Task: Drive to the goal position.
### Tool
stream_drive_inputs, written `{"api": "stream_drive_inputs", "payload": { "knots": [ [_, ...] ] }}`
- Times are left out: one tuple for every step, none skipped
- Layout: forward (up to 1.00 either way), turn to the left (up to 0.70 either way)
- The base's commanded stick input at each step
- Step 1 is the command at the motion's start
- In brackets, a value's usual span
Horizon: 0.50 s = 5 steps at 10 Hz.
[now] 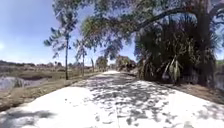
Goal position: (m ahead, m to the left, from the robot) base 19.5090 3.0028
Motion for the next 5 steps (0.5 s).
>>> {"api": "stream_drive_inputs", "payload": {
  "knots": [
    [0.85,0.0],
    [0.85,0.0],
    [1.0,0.0],
    [1.0,0.0],
    [1.0,0.0]
  ]
}}
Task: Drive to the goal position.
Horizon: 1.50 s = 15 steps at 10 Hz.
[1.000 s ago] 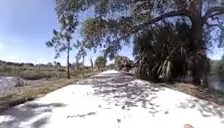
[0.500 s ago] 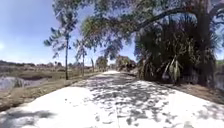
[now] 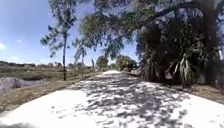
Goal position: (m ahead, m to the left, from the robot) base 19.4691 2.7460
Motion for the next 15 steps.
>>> {"api": "stream_drive_inputs", "payload": {
  "knots": [
    [1.0,0.0],
    [1.0,0.0],
    [1.0,-0.4],
    [1.0,-0.37],
    [1.0,0.0],
    [1.0,0.0],
    [1.0,0.0],
    [1.0,0.0],
    [1.0,0.0],
    [1.0,0.0],
    [1.0,0.0],
    [1.0,0.0],
    [1.0,0.0],
    [1.0,0.0],
    [1.0,0.0]
  ]
}}
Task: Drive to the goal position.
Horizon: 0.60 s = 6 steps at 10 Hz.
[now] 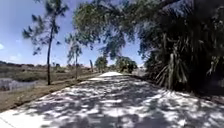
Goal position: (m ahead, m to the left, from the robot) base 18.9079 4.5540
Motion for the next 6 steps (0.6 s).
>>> {"api": "stream_drive_inputs", "payload": {
  "knots": [
    [1.0,0.0],
    [1.0,0.0],
    [1.0,0.0],
    [1.0,0.0],
    [1.0,0.0],
    [1.0,0.0]
  ]
}}
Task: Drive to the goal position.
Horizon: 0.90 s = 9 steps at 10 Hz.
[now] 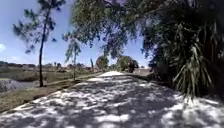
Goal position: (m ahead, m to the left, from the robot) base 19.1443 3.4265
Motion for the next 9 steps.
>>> {"api": "stream_drive_inputs", "payload": {
  "knots": [
    [1.0,0.0],
    [1.0,0.0],
    [1.0,0.0],
    [1.0,0.0],
    [1.0,-0.1],
    [1.0,-0.28],
    [1.0,-0.4],
    [1.0,-0.06],
    [1.0,0.0]
  ]
}}
